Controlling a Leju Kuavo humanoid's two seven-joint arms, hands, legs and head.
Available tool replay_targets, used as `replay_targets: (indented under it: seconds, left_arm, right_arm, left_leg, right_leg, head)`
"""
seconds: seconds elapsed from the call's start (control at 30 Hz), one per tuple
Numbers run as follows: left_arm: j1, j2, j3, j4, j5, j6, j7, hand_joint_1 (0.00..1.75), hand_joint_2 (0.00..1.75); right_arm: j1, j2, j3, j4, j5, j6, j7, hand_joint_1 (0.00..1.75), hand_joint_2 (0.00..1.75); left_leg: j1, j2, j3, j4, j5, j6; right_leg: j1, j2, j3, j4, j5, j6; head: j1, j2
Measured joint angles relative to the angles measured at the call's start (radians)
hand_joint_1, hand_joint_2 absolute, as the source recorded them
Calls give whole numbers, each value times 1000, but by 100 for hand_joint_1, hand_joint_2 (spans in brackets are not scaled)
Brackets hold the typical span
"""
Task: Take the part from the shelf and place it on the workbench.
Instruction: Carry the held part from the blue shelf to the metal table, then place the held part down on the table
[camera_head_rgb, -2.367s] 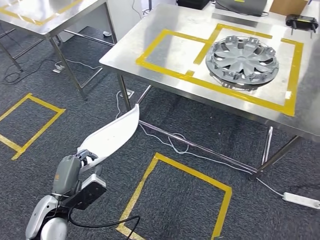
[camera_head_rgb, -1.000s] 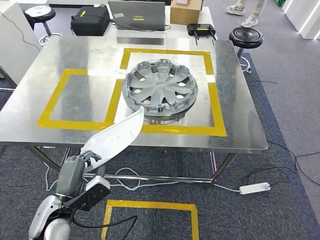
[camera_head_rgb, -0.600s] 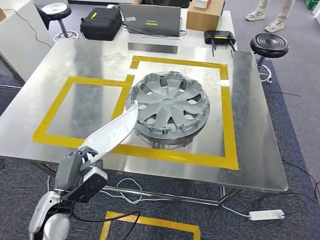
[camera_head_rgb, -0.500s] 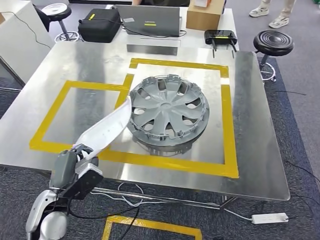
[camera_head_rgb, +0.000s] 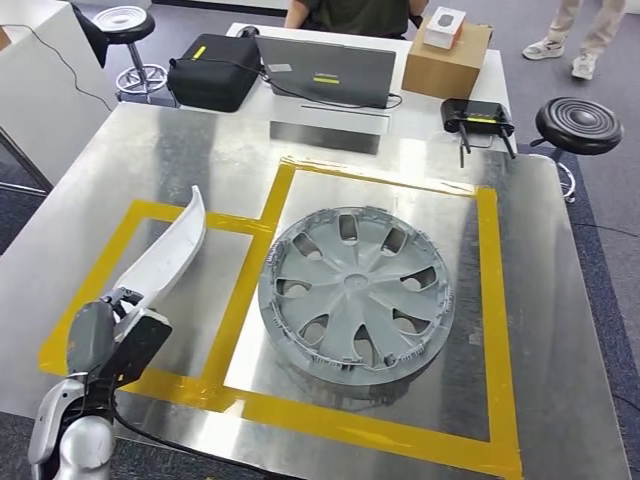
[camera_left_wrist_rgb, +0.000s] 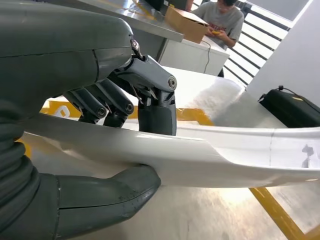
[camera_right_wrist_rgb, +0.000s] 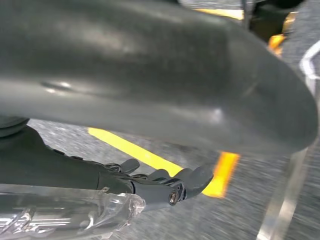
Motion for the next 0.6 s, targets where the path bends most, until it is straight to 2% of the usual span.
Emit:
replay_targets:
  seconds: [0.07,0.1,0.13,0.17,0.23,0.27,0.3,0.33,0.43,0.47,0.6]
  left_arm:
    - [-8,1,29,15,-11,8,-2,175,175]
    - [-10,1,43,22,-16,11,-3,175,175]
    - [-11,1,55,28,-19,13,-4,175,175]
    - [-11,1,66,33,-20,14,-4,175,175]
    - [-15,1,81,40,-22,14,-4,175,175]
    - [-18,1,89,43,-24,14,-5,175,175]
    - [-21,2,98,46,-25,14,-8,174,175]
    - [-25,3,110,50,-26,14,-12,133,175]
    - [-34,6,153,61,-28,14,-27,3,44]
    - [-38,6,168,65,-29,15,-29,0,0]
    - [-59,7,233,82,-39,19,-20,0,0]
  right_arm:
    - [-2,1,3,0,3,-2,0,0,0]
    - [0,1,4,0,3,-2,0,0,0]
    - [3,1,4,0,4,-3,0,0,0]
    - [7,1,4,0,4,-3,0,0,0]
    - [10,1,5,0,5,-3,0,0,0]
    - [11,2,5,0,6,-3,0,0,0]
    - [11,3,6,0,7,-4,-1,0,0]
    - [11,3,7,0,8,-5,-2,0,0]
    - [10,4,11,0,11,-8,-5,0,0]
    - [10,4,12,0,12,-9,-6,0,0]
    - [9,6,14,0,19,-9,-9,0,0]
  left_leg:
    - [-1,-3,17,0,-19,7]
    - [-1,-6,26,0,-29,8]
    - [-2,-10,38,0,-38,9]
    - [-2,-15,50,0,-47,8]
    - [-1,-23,74,-1,-63,2]
    - [-2,-26,82,0,-68,-2]
    - [-3,-29,88,-1,-71,-7]
    - [-4,-31,91,-2,-74,-10]
    - [-6,-31,99,-11,-72,1]
    - [-6,-30,101,-15,-70,4]
    - [-6,-30,113,-28,-67,-15]
  right_leg:
    - [2,8,-100,155,-55,1]
    - [2,9,-150,215,-63,-1]
    - [2,11,-185,240,-45,-3]
    - [2,11,-205,224,-1,-5]
    - [2,15,-207,117,118,-10]
    - [2,18,-202,65,160,-12]
    - [3,22,-199,31,184,-14]
    - [3,25,-197,16,191,-16]
    - [4,29,-191,6,195,-18]
    - [4,30,-189,6,196,-20]
    - [5,30,-188,6,194,-29]
  head:
    - [3,0]
    - [3,0]
    - [4,0]
    - [4,0]
    - [4,0]
    - [4,0]
    - [4,0]
    - [3,0]
    - [-1,0]
    - [-1,0]
    - [-2,0]
